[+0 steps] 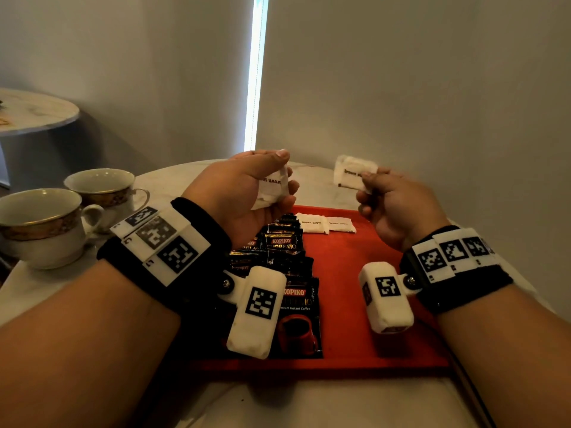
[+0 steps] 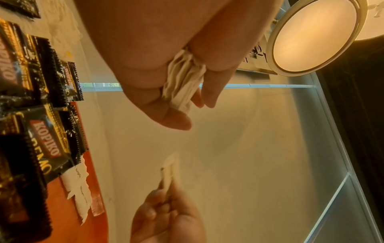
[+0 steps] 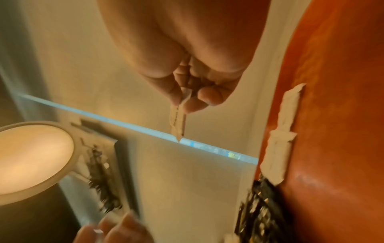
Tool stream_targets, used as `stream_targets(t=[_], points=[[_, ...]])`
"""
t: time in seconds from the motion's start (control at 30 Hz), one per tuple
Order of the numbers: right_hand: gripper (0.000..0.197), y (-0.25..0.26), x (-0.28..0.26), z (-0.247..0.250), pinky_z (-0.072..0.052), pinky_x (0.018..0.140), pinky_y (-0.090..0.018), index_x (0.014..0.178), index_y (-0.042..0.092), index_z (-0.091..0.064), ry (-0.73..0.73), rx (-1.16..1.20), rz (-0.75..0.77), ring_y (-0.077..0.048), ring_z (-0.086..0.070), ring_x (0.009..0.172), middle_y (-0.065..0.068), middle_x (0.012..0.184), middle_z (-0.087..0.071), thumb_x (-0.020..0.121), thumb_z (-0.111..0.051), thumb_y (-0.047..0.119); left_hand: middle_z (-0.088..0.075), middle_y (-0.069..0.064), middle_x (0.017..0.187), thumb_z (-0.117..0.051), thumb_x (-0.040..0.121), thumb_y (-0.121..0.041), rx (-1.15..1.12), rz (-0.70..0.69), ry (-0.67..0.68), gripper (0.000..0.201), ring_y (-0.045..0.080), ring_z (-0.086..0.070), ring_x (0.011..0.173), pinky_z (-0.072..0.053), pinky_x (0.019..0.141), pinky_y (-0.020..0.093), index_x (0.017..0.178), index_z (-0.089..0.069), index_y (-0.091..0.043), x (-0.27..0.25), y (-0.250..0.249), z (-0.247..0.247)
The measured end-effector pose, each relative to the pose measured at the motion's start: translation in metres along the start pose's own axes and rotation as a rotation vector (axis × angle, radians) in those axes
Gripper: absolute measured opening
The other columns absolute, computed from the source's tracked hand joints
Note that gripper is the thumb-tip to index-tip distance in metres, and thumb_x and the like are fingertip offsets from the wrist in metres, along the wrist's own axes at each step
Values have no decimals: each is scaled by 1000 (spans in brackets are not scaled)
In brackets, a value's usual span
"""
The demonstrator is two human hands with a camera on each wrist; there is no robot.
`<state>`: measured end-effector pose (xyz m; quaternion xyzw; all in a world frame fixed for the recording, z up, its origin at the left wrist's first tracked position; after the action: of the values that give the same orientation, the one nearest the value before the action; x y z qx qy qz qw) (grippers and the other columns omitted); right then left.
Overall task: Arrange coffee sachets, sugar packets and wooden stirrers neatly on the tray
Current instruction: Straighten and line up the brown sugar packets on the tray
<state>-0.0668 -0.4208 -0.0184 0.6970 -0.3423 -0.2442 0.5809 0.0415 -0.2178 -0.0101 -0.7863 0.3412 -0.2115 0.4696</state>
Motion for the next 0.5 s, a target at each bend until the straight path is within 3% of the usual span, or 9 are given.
stream_targets(t=[0.17, 0.27, 0.37, 0.5], points=[[23, -42, 20, 27, -37, 49, -21, 122, 4, -56, -101, -76, -223, -10, -55, 60, -12, 98, -64, 102, -46, 5, -60, 12, 102, -68, 92, -22, -37, 39, -17, 35, 18, -66, 72, -54, 53, 25, 121, -58, -3, 0, 2, 2], [26, -60, 24, 39, -35, 41, -21, 122, -1, -59, -139, -168, -302, -9, -55, 52, -15, 105, -68, 99, -49, 3, -61, 11, 99, -67, 92, -20, -55, 41, -29, 37, 17, -67, 68, -54, 54, 25, 123, -59, -2, 2, 0, 5], [26, -66, 25, 41, -33, 37, -18, 117, 0, -64, -128, -231, -323, -9, -51, 52, -16, 102, -69, 99, -45, -2, -61, 11, 99, -67, 92, -20, -58, 43, -20, 32, 18, -66, 71, -54, 54, 25, 118, -60, -3, 2, -1, 5], [25, -66, 21, 35, -34, 42, -16, 103, 4, -62, -75, -273, -342, -9, -50, 59, -15, 103, -66, 101, -39, -5, -61, 10, 99, -65, 93, -18, -58, 40, -11, 23, 19, -64, 75, -54, 55, 25, 111, -61, -5, 2, 0, 3]])
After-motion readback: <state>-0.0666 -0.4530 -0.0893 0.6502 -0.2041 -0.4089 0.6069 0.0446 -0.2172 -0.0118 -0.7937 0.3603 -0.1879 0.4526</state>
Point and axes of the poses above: each hand's wrist, its own x-axis towards the middle knuckle, its own z-axis out of the back of the hand, y = z × x, the point moved 8 cm from there along x, towards the middle knuckle
